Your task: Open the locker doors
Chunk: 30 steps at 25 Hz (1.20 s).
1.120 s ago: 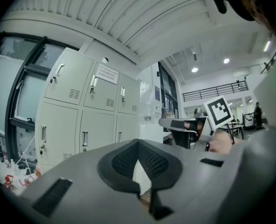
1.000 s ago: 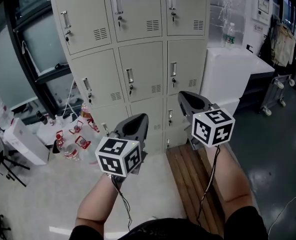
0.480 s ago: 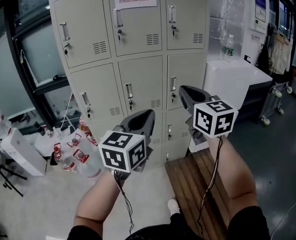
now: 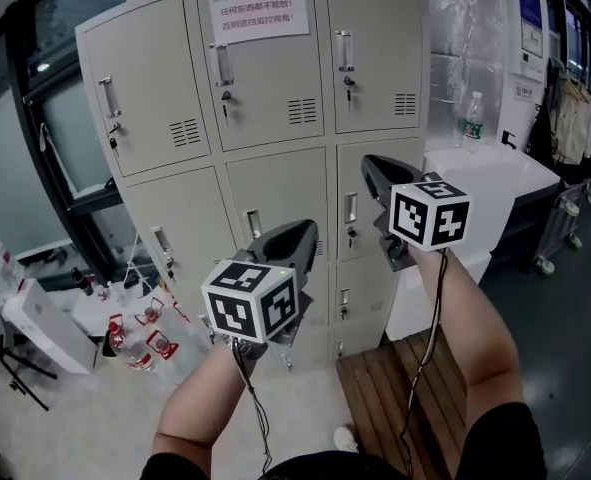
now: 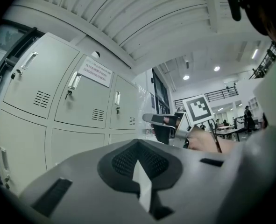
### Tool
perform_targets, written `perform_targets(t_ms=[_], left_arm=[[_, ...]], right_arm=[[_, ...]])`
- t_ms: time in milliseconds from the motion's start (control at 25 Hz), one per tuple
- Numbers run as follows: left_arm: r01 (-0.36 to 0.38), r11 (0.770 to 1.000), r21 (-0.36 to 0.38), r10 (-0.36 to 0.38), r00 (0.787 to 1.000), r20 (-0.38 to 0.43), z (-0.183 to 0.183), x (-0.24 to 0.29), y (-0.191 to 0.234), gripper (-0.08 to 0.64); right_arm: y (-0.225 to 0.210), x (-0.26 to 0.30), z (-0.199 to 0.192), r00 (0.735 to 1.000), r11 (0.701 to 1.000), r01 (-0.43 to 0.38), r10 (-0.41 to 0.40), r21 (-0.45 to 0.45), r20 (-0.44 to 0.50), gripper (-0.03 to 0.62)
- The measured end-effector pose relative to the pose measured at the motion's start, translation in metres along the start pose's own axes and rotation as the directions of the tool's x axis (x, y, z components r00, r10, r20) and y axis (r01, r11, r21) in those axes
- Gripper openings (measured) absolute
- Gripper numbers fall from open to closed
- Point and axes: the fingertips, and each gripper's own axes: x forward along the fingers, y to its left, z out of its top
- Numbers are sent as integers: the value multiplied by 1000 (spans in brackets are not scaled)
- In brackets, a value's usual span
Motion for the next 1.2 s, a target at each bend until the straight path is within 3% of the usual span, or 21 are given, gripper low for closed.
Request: perform_targets(t_ms=[200, 400, 720, 1200], left_arm=[[-11, 1000, -5, 12, 1000, 17, 11, 58, 27, -2], [-19, 1000, 5, 19, 999, 33, 21, 110, 44, -2], [-33, 999, 19, 33, 999, 42, 25, 167, 58, -2], [-81, 996, 32, 79, 994, 71, 35, 196, 83, -2]], right_arm=[[-49, 58, 19, 1000, 1000, -17, 17, -9, 15, 3], [-87, 104, 42, 998, 998, -41, 44, -55, 47, 54], [-114, 165, 82, 996, 965, -47, 64, -257, 60, 132], [-142, 232, 112, 997, 960, -41, 58, -278, 52, 211]])
